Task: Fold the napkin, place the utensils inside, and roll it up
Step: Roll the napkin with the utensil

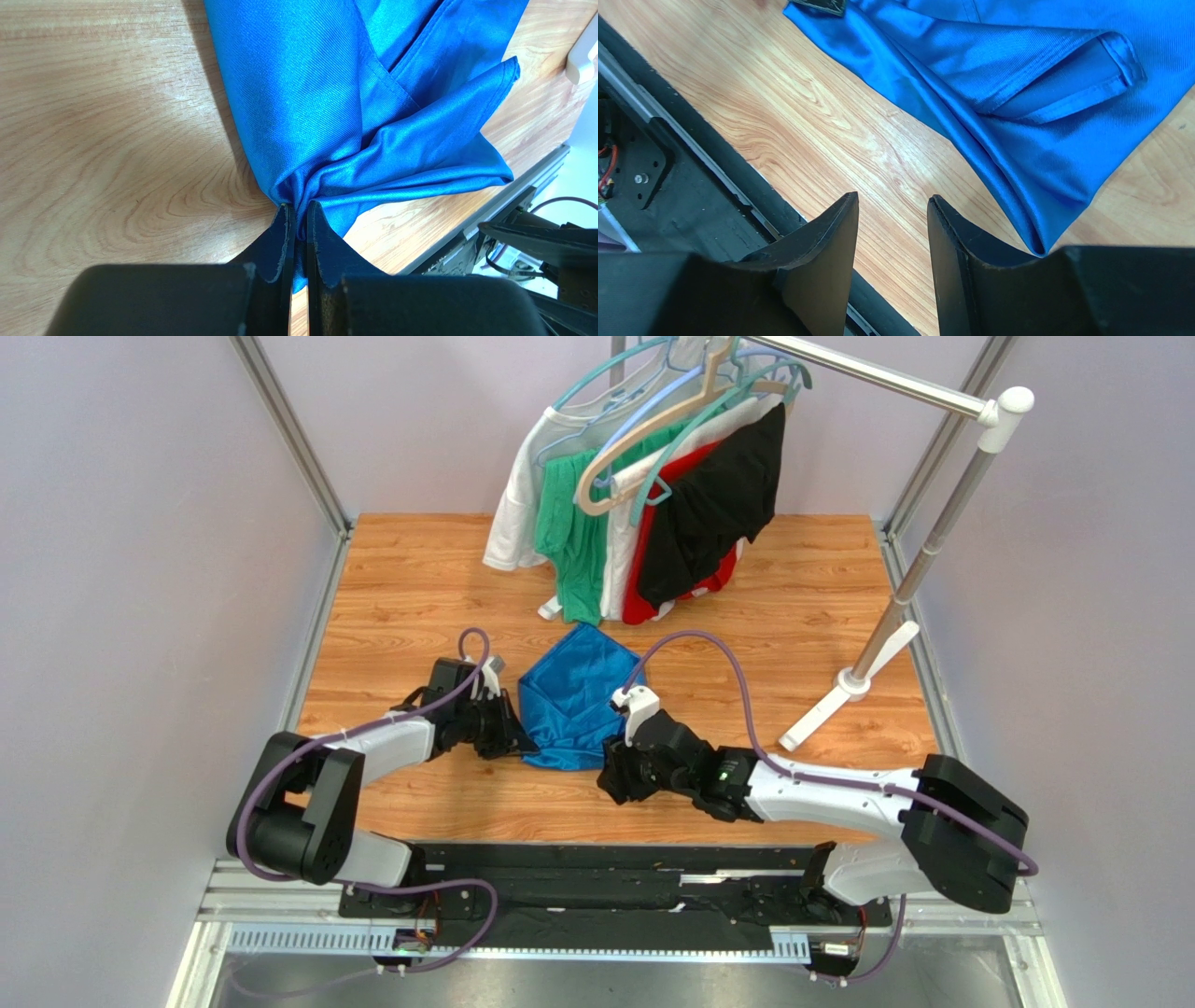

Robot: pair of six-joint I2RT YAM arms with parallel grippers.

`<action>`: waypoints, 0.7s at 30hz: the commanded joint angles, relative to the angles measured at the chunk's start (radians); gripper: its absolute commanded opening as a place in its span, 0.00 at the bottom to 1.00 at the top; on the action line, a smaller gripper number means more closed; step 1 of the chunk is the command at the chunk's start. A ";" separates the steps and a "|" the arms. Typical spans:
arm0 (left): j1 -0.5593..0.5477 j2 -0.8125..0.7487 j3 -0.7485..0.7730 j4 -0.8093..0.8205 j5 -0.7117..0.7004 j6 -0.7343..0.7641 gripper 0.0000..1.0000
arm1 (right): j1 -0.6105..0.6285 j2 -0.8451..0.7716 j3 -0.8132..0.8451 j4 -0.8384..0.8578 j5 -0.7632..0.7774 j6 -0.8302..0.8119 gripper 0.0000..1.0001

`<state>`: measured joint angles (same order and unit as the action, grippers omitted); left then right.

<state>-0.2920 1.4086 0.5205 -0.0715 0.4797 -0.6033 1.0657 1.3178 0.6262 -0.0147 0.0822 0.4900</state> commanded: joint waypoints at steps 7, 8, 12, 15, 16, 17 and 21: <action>0.002 0.015 0.009 -0.068 -0.039 0.056 0.00 | -0.056 0.052 0.020 -0.031 0.054 0.001 0.45; 0.002 0.015 0.009 -0.068 -0.038 0.057 0.00 | -0.056 0.058 0.021 -0.028 0.056 -0.008 0.45; 0.002 0.015 0.009 -0.068 -0.038 0.059 0.00 | -0.064 0.081 0.049 -0.027 0.080 -0.040 0.45; 0.002 0.016 0.009 -0.068 -0.038 0.059 0.00 | -0.079 0.101 0.064 -0.024 0.087 -0.062 0.45; 0.002 0.016 0.009 -0.068 -0.039 0.059 0.00 | -0.088 0.107 0.075 -0.024 0.090 -0.067 0.45; 0.002 0.018 0.009 -0.068 -0.038 0.056 0.00 | -0.095 0.112 0.081 -0.021 0.088 -0.073 0.45; 0.002 0.020 0.009 -0.068 -0.038 0.059 0.00 | -0.128 0.130 0.105 -0.018 0.068 -0.102 0.45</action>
<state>-0.2920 1.4090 0.5205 -0.0715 0.4816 -0.5964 0.9688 1.4322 0.6758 -0.0666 0.1375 0.4339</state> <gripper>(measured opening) 0.084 0.448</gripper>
